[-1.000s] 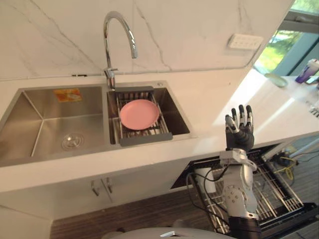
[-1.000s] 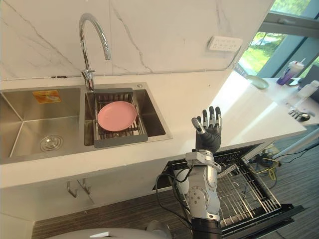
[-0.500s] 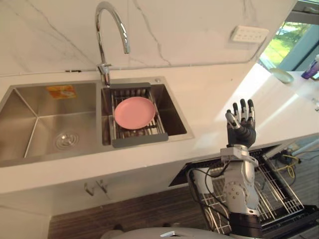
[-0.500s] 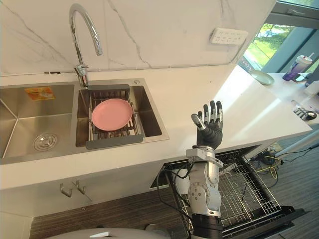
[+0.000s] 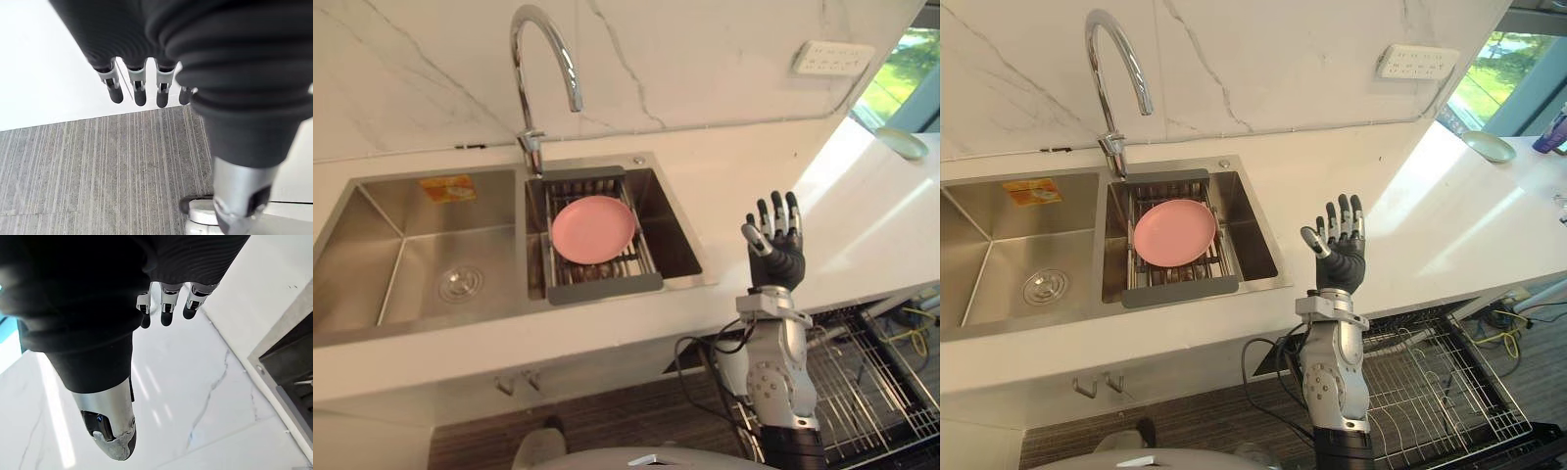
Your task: Walk over to the sink, pick up the cup, carry it to the dishwasher, place the cup inside the dishwasher, then close the dishwasher door
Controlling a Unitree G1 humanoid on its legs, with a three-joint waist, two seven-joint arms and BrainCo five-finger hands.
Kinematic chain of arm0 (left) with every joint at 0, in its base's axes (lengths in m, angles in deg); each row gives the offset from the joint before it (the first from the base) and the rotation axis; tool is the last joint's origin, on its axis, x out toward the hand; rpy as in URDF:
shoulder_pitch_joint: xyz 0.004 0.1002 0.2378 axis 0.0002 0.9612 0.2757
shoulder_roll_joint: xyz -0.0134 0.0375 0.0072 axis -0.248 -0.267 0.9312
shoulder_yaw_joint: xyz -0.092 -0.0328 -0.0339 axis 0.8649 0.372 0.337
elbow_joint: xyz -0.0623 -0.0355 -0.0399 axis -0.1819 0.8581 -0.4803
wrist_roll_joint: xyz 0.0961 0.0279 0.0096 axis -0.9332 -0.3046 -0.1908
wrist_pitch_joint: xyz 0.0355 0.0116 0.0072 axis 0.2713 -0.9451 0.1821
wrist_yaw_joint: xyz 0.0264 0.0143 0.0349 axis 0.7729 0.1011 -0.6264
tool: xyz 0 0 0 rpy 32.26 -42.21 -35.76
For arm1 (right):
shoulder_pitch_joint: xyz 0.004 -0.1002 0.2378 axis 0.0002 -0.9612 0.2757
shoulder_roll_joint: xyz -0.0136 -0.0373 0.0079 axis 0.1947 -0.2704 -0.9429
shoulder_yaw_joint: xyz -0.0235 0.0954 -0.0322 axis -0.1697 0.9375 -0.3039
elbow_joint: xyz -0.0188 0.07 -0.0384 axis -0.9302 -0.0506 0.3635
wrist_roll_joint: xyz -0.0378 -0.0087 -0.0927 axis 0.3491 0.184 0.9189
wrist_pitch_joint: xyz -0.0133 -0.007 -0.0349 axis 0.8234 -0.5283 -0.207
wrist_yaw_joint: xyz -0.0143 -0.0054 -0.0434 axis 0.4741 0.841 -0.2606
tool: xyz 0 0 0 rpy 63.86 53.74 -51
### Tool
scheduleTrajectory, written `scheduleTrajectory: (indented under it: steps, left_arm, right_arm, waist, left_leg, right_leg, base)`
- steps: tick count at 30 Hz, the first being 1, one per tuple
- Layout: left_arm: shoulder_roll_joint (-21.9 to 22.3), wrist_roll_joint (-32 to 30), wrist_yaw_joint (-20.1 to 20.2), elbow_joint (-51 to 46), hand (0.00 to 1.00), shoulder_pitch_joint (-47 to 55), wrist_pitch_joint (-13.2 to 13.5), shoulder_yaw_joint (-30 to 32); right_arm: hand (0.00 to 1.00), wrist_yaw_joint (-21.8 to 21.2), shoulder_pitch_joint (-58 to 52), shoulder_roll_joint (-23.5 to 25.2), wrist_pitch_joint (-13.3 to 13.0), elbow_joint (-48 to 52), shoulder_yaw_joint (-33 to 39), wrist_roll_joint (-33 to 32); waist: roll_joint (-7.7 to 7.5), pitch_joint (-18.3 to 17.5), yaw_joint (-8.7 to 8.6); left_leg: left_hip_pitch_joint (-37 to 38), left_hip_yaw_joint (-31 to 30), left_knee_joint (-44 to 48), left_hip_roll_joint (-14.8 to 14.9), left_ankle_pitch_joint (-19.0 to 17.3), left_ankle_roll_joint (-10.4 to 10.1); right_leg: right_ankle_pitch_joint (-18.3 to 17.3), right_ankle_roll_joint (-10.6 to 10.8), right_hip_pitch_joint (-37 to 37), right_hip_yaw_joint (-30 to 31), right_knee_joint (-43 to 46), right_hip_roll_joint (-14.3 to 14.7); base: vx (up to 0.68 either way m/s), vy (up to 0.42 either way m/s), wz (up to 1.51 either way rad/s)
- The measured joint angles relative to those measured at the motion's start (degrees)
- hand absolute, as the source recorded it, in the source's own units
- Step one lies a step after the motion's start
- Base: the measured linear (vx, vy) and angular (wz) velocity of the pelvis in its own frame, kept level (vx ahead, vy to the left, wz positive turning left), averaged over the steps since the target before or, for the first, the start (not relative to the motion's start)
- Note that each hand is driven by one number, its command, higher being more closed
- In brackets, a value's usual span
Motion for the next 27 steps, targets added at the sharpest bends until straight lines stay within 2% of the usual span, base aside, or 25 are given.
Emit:
scheduleTrajectory:
  steps: [4, 12, 16, 18, 20, 22, 25, 27]
  left_arm:
    - [0.03, -0.48, 0.02, 0.03, 0.0, -0.26, 0.28, 0.46]
    - [-0.07, -1.14, -0.06, 0.18, 0.0, -0.08, 0.61, 0.37]
    - [-0.08, -1.83, -0.16, 0.13, 0.0, -0.14, 0.43, 0.31]
    - [-0.08, -2.18, -0.44, 0.11, 0.0, -0.22, 0.14, 0.32]
    - [-0.13, -2.21, -2.49, 0.06, 0.0, -0.45, 0.48, 0.5]
    - [-0.37, -2.19, -3.21, -0.26, 0.0, -1.28, 1.84, 0.82]
    - [-0.44, -2.31, -3.08, -2.41, 0.0, -2.63, 4.92, 0.8]
    - [-0.59, -2.12, -2.59, -2.9, 0.0, -3.56, 5.27, 0.66]
  right_arm:
    - [0.0, -0.1, -0.01, 0.03, 0.13, -0.23, -0.27, 0.03]
    - [0.0, -0.53, 0.04, -0.03, 0.06, -1.1, 0.7, 1.74]
    - [0.0, -3.07, 0.12, -0.95, 0.87, -1.13, 1.47, 11.1]
    - [0.0, -5.0, 1.27, -3.73, 2.39, -1.84, 1.3, 16.23]
    - [0.0, -7.54, 5.63, -8.78, 3.73, -6.4, -0.14, 21.37]
    - [0.0, -9.59, 8.85, -11.98, 4.9, -11.23, -1.05, 26.17]
    - [0.0, -11.88, 12.3, -16.01, 4.86, -16.85, -3.3, 32.09]
    - [0.0, -12.1, 14.36, -16.95, 4.68, -18.53, -4.72, 35.85]
  waist:
    - [0.03, 0.0, 0.14]
    - [0.7, -0.02, -0.04]
    - [0.75, -0.03, -0.03]
    - [0.75, -0.03, -0.02]
    - [0.76, -0.05, -0.1]
    - [0.75, -0.05, 0.18]
    - [0.63, -0.13, 0.71]
    - [0.49, -0.15, 0.66]
  left_leg:
    - [1.47, 0.06, -3.13, -1.77, 0.93, 0.8]
    - [2.83, 0.1, -6.52, -1.56, 2.5, 0.41]
    - [2.88, 1.29, -6.83, -1.12, 2.56, 0.2]
    - [2.86, 1.42, -6.89, -0.99, 2.58, 0.18]
    - [2.86, 1.76, -6.92, -0.84, 2.62, 0.0]
    - [2.77, 1.92, -6.94, -0.82, 2.68, -0.12]
    - [2.57, 1.42, -6.96, -0.91, 2.82, -0.15]
    - [2.43, 1.18, -6.96, -0.92, 2.94, -0.08]
  right_leg:
    - [1.04, 1.02, 1.08, -0.5, -2.01, -1.23]
    - [1.08, 1.11, 0.96, -0.68, -2.97, -0.72]
    - [1.59, 1.29, 0.82, -0.27, -3.56, -0.32]
    - [2.02, 1.32, 0.79, -0.02, -4.02, -0.16]
    - [2.79, 1.21, 0.78, 0.57, -4.92, 0.07]
    - [2.94, 1.18, 0.8, 0.67, -5.44, 0.1]
    - [2.93, 1.11, 0.85, 0.14, -5.61, 0.07]
    - [3.03, 1.28, 0.88, -0.27, -5.64, 0.06]
  base:
    - [0.08, 0.072, 0.07]
    - [0.0, -0.008, -0.03]
    - [-0.05, 0.0, -0.08]
    - [-0.05, 0.005, -0.1]
    - [-0.05, 0.013, -0.13]
    - [-0.06, 0.012, -0.04]
    - [-0.04, 0.005, 0.07]
    - [-0.01, -0.002, 0.08]
